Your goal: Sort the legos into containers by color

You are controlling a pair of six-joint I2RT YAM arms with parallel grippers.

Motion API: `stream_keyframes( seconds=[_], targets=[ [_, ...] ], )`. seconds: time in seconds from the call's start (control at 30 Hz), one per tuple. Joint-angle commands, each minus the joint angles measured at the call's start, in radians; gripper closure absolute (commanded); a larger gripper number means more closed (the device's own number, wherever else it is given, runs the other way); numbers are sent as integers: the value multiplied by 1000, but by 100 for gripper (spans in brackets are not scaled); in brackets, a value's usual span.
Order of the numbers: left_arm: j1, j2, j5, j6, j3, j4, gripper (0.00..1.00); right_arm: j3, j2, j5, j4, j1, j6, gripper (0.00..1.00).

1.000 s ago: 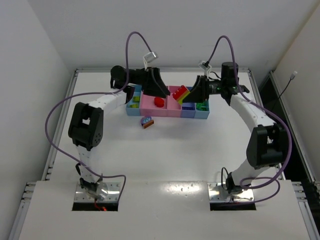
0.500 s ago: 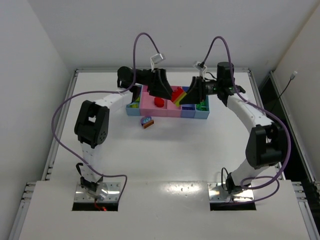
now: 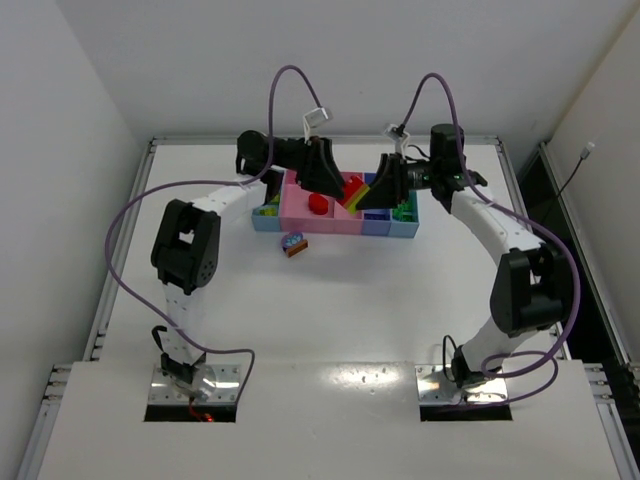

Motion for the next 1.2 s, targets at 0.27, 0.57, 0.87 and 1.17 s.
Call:
stream_keyframes(
  seconds=[0.27,0.57,0.87,1.17],
  targets=[
    [-17,-46,-24,96,-4,23,100,121,-31,307,-504,31,-571,100],
    [101,-66,-67,150,-13,-50,100,-2,-148,307,-579,22,-668,100],
    [182,-110,-87,161,-33,-59,100,-27,-169,351,-564,31,-682,100],
    [535,-291,-148,262,-150,-181,100,42,44,566,-25,188,-195,100]
  ],
)
